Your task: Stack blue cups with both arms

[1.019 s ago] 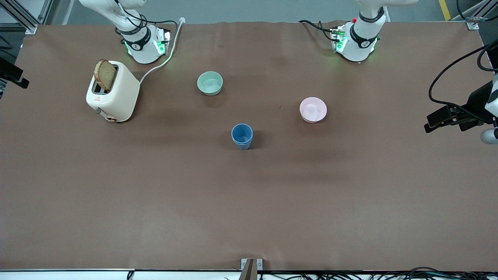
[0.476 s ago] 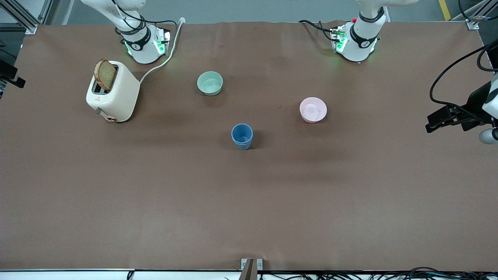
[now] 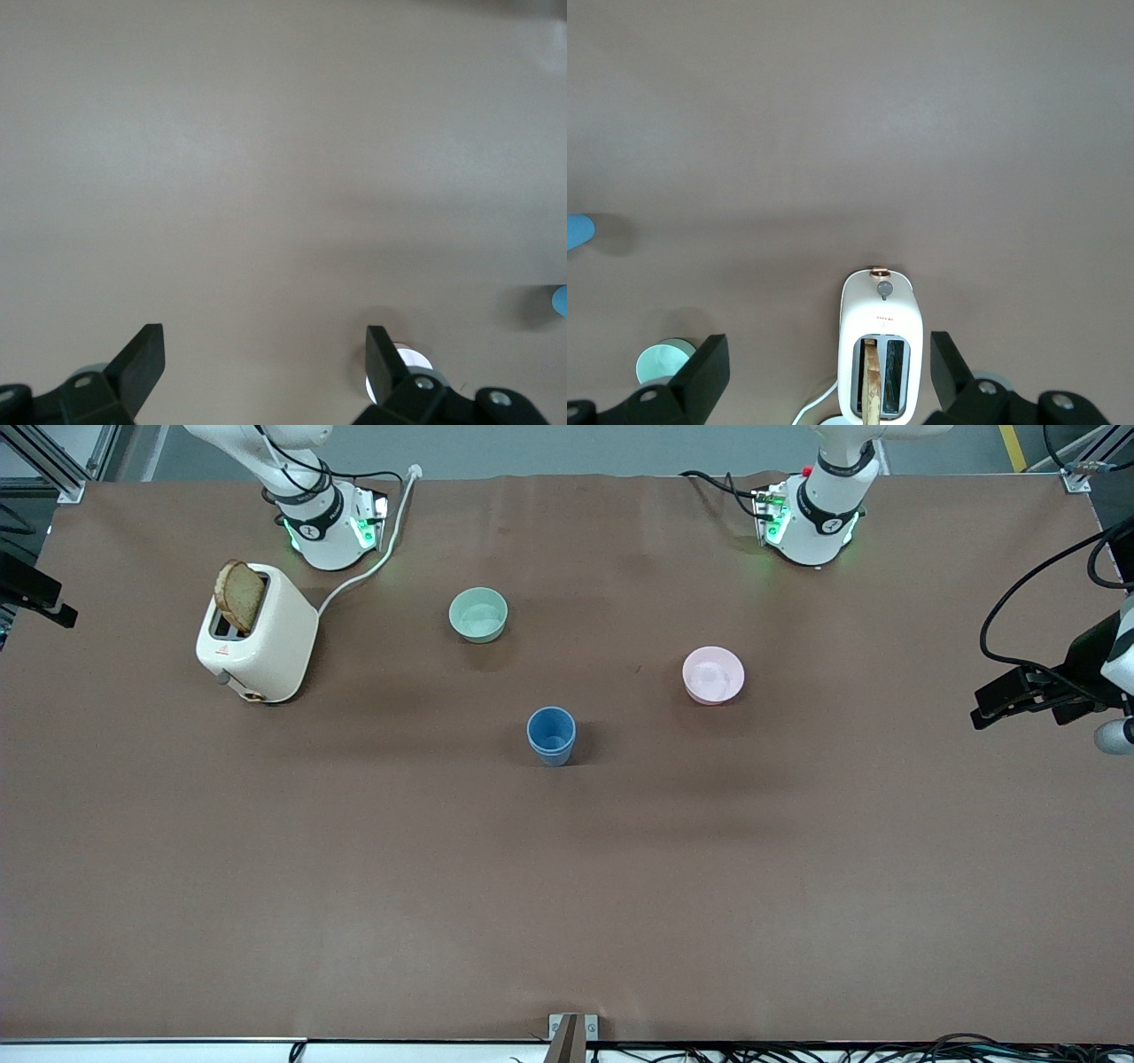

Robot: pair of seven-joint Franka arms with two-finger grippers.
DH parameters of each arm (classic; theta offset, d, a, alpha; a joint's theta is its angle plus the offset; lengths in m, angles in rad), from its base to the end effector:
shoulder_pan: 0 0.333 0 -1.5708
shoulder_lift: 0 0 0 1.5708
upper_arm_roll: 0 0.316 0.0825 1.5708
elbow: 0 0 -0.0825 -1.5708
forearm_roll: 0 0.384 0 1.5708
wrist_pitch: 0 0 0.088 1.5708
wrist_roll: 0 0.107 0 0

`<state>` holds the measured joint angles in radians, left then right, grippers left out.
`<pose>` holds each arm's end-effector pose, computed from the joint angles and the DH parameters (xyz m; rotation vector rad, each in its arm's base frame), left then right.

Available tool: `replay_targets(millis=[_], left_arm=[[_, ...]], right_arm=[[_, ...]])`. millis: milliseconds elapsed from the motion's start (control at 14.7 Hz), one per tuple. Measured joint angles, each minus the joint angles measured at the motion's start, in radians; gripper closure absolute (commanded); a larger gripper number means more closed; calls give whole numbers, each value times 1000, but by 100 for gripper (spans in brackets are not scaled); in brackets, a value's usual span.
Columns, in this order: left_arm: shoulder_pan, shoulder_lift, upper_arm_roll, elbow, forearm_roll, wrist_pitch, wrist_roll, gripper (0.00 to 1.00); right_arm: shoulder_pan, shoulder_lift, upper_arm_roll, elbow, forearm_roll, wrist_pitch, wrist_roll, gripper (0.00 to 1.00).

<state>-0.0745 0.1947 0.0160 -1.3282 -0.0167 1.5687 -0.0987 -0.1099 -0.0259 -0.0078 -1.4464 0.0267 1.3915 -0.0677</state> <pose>0.6133 -0.0388 0.6250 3.1231 0.0615 0.0697 0.5232 -0.0587 0.6806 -3.1114 0.0710 0.0411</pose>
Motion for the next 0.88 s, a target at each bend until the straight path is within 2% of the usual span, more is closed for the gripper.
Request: replay_targets(millis=[408, 680, 883], left_arm=[[28, -60, 1, -8, -13, 0, -2, 0], [30, -79, -4, -76, -13, -3, 73, 0], [33, -86, -6, -94, -14, -3, 46, 0]], right_arm=[[0, 4, 0, -1, 0, 10, 0, 0], [0, 7, 0, -2, 0, 44, 0, 0], [0, 8, 0, -3, 0, 47, 0, 0]])
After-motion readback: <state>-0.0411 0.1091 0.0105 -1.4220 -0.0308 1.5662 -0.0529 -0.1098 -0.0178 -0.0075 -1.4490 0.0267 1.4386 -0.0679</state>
